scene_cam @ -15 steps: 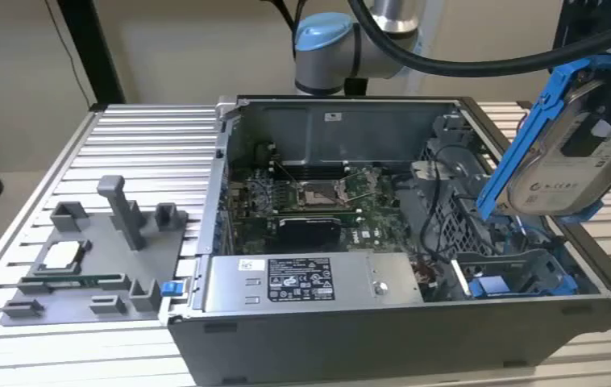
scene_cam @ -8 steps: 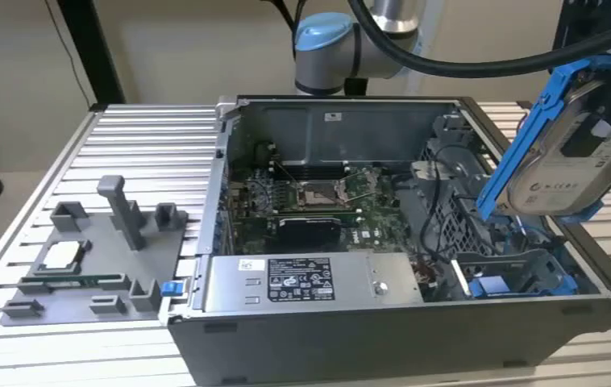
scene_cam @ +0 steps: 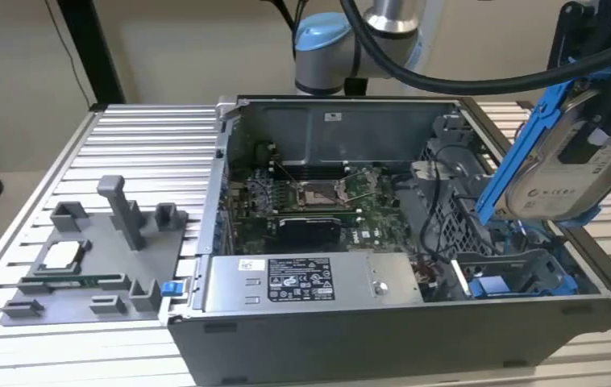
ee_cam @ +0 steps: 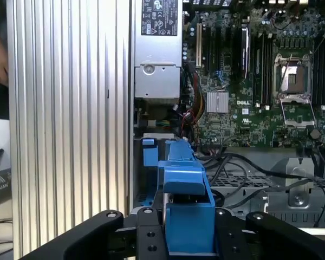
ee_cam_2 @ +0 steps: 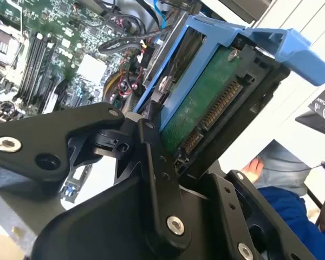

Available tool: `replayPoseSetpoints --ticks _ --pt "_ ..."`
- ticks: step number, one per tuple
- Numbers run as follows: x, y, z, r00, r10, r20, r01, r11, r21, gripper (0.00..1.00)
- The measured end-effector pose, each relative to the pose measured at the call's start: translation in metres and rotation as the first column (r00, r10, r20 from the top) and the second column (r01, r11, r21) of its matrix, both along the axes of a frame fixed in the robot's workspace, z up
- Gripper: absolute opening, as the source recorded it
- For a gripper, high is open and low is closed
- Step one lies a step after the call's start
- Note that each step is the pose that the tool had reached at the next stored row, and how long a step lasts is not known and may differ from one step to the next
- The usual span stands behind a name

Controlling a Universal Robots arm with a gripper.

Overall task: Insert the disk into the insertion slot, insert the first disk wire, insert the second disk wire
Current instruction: 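Insert the disk into the insertion slot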

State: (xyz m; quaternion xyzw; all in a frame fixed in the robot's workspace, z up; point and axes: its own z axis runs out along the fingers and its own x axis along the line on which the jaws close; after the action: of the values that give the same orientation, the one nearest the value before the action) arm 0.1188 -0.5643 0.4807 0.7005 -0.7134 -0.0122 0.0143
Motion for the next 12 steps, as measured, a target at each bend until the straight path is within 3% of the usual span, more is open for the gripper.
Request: replayPoseSetpoints --ticks 9,12 --pt "0.0 -0.0182 -0.0155 1.0 0.0 0.0006 0.0 1.0 0.0019 0.0" --pt "0.0 -0.0216 -0.021 1.0 0.0 0.0006 0.0 1.0 0.0036 0.0"
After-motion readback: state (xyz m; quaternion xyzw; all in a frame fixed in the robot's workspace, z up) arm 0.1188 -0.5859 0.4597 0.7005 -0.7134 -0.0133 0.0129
